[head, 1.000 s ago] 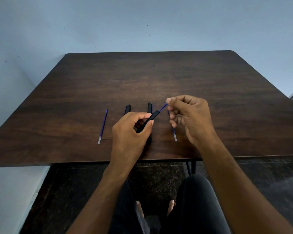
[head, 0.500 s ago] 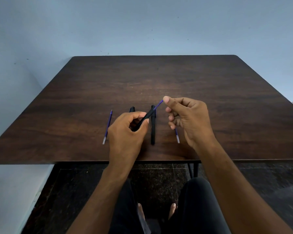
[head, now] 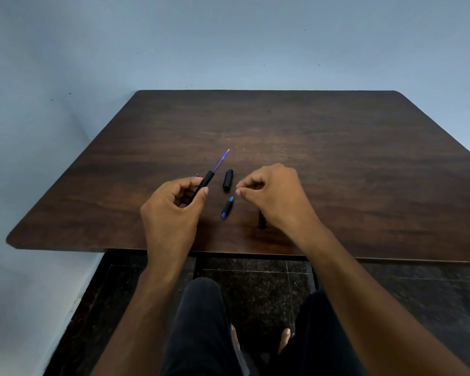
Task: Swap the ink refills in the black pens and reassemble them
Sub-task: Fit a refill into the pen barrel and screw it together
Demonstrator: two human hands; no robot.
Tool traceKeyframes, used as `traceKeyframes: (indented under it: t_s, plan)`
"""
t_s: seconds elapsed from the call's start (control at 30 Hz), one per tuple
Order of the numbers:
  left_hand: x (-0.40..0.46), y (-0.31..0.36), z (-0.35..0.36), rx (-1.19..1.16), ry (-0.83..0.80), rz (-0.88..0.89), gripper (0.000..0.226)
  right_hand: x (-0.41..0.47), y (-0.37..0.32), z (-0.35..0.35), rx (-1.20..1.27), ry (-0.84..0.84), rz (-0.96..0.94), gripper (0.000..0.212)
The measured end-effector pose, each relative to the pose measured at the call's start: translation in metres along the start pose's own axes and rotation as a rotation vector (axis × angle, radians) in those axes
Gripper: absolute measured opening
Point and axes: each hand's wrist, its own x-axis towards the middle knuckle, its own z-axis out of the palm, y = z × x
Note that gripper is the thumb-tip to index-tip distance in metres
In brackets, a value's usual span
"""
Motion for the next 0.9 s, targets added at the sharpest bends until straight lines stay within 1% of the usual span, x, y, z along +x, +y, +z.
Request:
traceKeyframes:
  t_s: [0.1, 0.17, 0.23, 0.37, 0.53, 0.6, 0.67, 0.77, 0.87, 0.9]
  plan:
    - [0.000, -0.002, -0.004, 0.016, -0.003, 0.009, 0.022, 0.004, -0.011, 0.006, -0.258, -0.160, -0.040, 0.024]
    - [0.000, -0.004, -0.007, 0.025, -0.008, 0.011, 0.023, 0.002, -0.012, 0.010, -0.351, -0.186, -0.126, 0.029]
    - [0.000, -0.004, -0.008, 0.040, -0.025, 0.017, 0.024, -0.001, -0.010, 0.013, -0.380, -0.207, -0.184, 0.033]
    - [0.002, -0.005, -0.010, 0.075, -0.040, 0.040, 0.024, -0.001, -0.009, 0.018, -0.432, -0.246, -0.260, 0.028]
    - [0.003, -0.005, -0.008, 0.087, -0.037, 0.025, 0.022, 0.000, -0.007, 0.016, -0.457, -0.174, -0.337, 0.022]
    - [0.002, -0.004, -0.006, 0.077, -0.042, 0.024, 0.021, -0.001, -0.005, 0.012, -0.427, -0.107, -0.346, 0.020]
    - [0.001, -0.004, -0.005, 0.082, -0.046, 0.037, 0.021, -0.001, -0.003, 0.006, -0.344, -0.046, -0.301, 0.016]
    - [0.001, -0.003, -0.002, 0.094, -0.046, 0.042, 0.022, 0.000, 0.001, -0.003, -0.094, 0.023, -0.150, 0.010]
    - [0.000, 0.000, 0.000, 0.095, -0.048, 0.044, 0.023, 0.000, 0.010, -0.011, 0.127, 0.133, -0.063, 0.011]
    - [0.000, 0.000, 0.001, 0.093, -0.052, 0.046, 0.023, 0.000, 0.013, -0.013, 0.248, 0.157, -0.024, 0.011]
